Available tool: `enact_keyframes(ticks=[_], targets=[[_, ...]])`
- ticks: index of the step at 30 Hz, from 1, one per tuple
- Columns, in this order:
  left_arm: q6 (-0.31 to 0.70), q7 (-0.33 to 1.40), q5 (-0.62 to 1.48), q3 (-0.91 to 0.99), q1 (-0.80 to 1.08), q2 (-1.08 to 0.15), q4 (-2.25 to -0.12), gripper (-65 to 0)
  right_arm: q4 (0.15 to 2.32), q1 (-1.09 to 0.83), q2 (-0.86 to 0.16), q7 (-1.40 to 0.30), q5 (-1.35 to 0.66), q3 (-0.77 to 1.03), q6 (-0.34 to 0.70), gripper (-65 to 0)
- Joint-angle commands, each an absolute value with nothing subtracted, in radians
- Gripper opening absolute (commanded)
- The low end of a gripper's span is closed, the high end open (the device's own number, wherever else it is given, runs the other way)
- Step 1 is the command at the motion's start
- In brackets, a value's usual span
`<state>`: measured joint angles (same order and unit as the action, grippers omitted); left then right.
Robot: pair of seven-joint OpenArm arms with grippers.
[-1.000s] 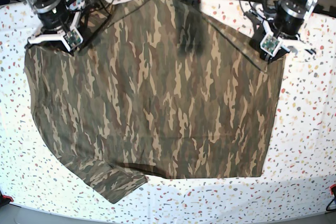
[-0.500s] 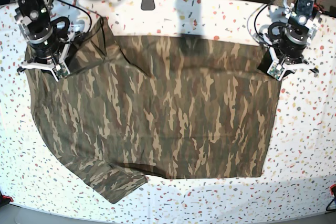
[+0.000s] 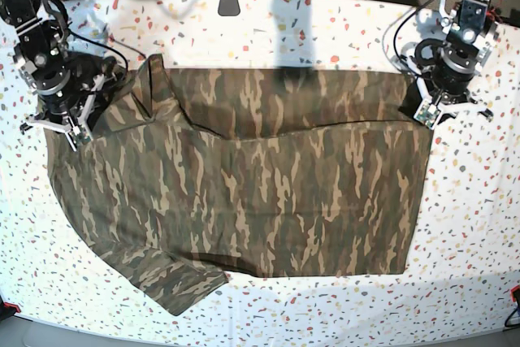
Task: Fold the T-shirt properly
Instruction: 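Lower the shirt edge and open both grippers, then move the right gripper to the sleeve beside it and grasp it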
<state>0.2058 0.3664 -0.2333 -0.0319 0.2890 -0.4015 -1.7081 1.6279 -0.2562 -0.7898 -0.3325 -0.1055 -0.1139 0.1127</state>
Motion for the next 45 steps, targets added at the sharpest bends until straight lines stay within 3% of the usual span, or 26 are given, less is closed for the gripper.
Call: enact_keyframes(ticks=[1,19,22,24,30,45], targets=[[0.191,0.344,-0.234,-0.025,0.27,-0.413,-1.713,-65.0,1.629,-0.239,-0.811,-0.314,-0.094,-0.104,0.098,-65.0],[0.191,0.299,-0.146,-0.025,0.191,-0.413,-1.626,-65.0,1.596,-0.233,-0.811,-0.315,-0.116,-0.104,0.098,-65.0],[0.191,0.304,-0.145,-0.025,0.191,-0.413,-1.626,-45.3,1.596,-0.233,-0.812,-0.314,-0.115,-0.104,0.098,-46.8],[0.189,0.319,-0.146,-0.025,0.19,-0.413,-1.626,-39.0,1.597,-0.233,-0.812,-0.31,-0.112,-0.104,0.096,-42.3],[0.126,0.37,-0.145,-0.025,0.191,-0.413,-1.626,-38.8,1.631,-0.233,-0.824,-0.312,-0.113,-0.104,0.089,-42.4],[0.127,0.4,-0.096,-0.025,0.197,-0.404,-1.626,-38.8,1.787,-0.236,-0.879,-0.347,-0.258,0.073,0.068,-42.4]])
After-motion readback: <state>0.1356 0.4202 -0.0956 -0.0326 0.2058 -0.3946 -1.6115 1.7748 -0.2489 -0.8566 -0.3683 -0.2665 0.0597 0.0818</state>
